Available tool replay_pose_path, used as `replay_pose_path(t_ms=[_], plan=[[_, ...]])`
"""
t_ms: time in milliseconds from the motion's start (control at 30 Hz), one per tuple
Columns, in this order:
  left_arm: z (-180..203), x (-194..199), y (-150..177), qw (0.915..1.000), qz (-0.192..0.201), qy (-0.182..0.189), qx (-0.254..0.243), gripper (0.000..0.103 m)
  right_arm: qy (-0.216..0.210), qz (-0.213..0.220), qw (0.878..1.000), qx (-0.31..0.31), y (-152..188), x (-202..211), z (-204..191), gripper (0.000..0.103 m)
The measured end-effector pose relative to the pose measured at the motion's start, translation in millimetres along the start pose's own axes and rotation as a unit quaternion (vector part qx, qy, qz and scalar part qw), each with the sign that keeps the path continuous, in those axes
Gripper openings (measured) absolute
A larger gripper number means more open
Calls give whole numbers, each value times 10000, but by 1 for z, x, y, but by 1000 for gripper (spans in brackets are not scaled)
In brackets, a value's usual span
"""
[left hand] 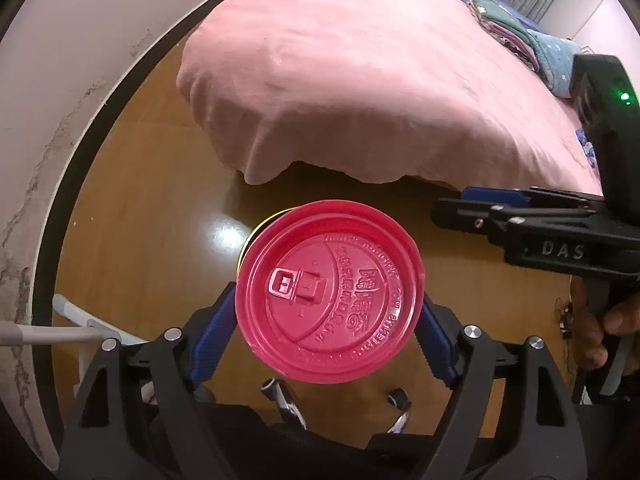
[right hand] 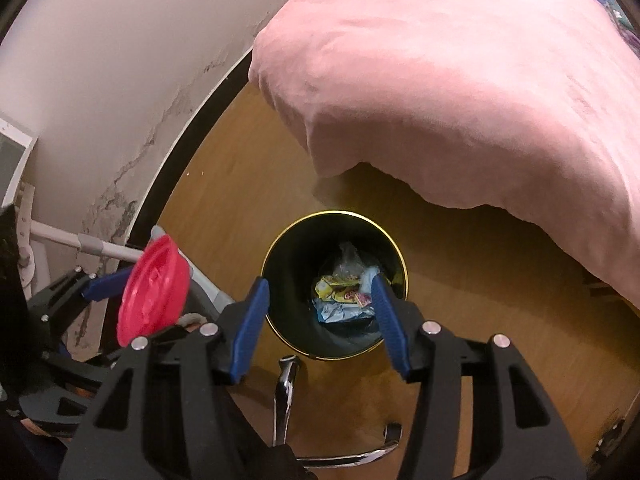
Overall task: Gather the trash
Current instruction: 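Carry the red lid and blue cloth over the black bin and open both tools, then grasp the teal Nanjing cigarette pack with the left tool while the right tool grasps the white plastic bag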
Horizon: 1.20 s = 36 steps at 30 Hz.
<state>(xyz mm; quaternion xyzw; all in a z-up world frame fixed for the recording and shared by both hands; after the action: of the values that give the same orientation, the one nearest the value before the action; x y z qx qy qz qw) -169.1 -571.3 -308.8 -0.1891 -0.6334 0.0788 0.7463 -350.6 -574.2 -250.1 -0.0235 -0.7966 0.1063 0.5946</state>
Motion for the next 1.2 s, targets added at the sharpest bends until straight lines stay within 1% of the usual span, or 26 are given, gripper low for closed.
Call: replay_pose_path(t_ms=[67,100,133,233,333,433,500,533,567,633,667,733,800,833,900,933,967,1000,1033,1067,1133,1167,1200], plan=[[1,-1,-4,10000,-28,63,43,83,-6,88,10000,-33,-3,7,1,55],[1,0,-5,9999,-24,82,58,88,-3,125,9999,-42,-4,9,1,57],[1,1,-7,9999,-4,88,68,90,2,159,9999,-52,-5,12,1,58],[-1,11,-11,9999,95,44,49,92,-6,254,9997,-62,-6,21,0,62],[-3,24,-13,9998,175,-12,70,92,-1,338,9994,-33,-7,29,-5,63],[-6,53,-13,9992,381,-90,124,92,-12,448,9989,109,-7,42,-19,65],[-12,88,-8,9978,587,-277,151,92,-55,525,9982,278,-7,53,-37,69],[-15,98,-6,9972,654,-327,162,92,-109,585,9973,425,-6,60,-52,69],[-19,118,0,9959,774,-429,193,93,-167,631,9964,543,-5,66,-65,69],[-31,154,14,9927,950,-678,288,93,-346,724,9929,878,-1,78,-102,70],[-40,176,24,9904,1037,-836,362,93,-497,772,9891,1147,5,85,-131,71],[-60,214,48,9849,1149,-1159,579,93,-748,801,9820,1537,17,93,-177,73],[-88,256,85,9751,1244,-1562,964,93,-1143,666,9689,2090,42,97,-243,73],[-100,274,103,9696,1280,-1738,1152,93,-1294,588,9623,2319,56,97,-269,73],[-129,316,155,9531,1357,-2156,1633,93,-1649,336,9415,2920,93,96,-333,73],[-141,332,179,9447,1356,-2344,1852,93,-1837,146,9281,3236,118,94,-368,73],[-158,356,218,9303,1337,-2619,2191,93,-1951,10,9183,3444,137,92,-390,73],[-167,369,241,9216,1315,-2767,2383,93,-2072,-149,9059,3691,159,91,-417,73],[-176,384,267,9111,1282,-2930,2600,93,-2162,-279,8941,3913,180,89,-439,73],[-188,405,309,8929,1215,-3179,2948,93,-2270,-439,8775,4202,208,87,-467,73],[-199,426,356,8716,1151,-3408,3332,93,-2363,-604,8517,4639,249,84,-506,73],[-204,438,387,8581,1091,-3517,3578,93,-2402,-648,8412,4801,266,84,-520,73],[-208,446,414,8468,1036,-3583,3793,93,-2457,-705,8291,4972,285,84,-536,73]])
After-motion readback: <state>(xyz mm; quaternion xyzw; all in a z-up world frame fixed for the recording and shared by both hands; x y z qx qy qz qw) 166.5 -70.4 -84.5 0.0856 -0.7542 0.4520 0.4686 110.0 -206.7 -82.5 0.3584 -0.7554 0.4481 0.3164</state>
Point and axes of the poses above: each gripper's, at about its wrist camera, not at the fingertips, and x roughly against the way its jaws point, z to its right, y to its underside, the point moved 9 cm from there along -x, roughly the way its jaws point, and after that the axes turned 15 degrees about -x, right-handed, at the moved point
